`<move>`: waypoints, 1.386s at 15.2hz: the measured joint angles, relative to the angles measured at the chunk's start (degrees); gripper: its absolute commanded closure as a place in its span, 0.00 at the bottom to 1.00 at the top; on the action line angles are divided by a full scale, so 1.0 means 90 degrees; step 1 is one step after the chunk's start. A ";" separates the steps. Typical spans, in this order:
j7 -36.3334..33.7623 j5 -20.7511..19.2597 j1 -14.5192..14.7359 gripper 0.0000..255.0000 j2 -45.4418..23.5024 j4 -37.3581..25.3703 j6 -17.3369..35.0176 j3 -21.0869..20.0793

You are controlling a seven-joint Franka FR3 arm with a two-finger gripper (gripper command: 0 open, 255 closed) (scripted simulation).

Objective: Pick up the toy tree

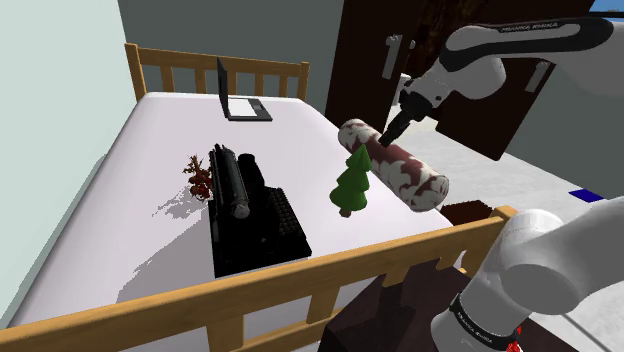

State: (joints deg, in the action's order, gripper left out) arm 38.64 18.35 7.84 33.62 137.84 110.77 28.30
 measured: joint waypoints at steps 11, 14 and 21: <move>0.3155 0.2074 0.1269 0.00 -0.1925 -0.0533 -0.0112 0.2265; 0.3345 0.2181 0.1309 1.00 -0.2045 -0.0435 -0.0014 0.2334; 0.3376 0.2203 0.1315 1.00 -0.2062 -0.0440 -0.0015 0.2349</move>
State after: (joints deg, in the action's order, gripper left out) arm 69.02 38.17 19.68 15.06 133.88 110.63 49.44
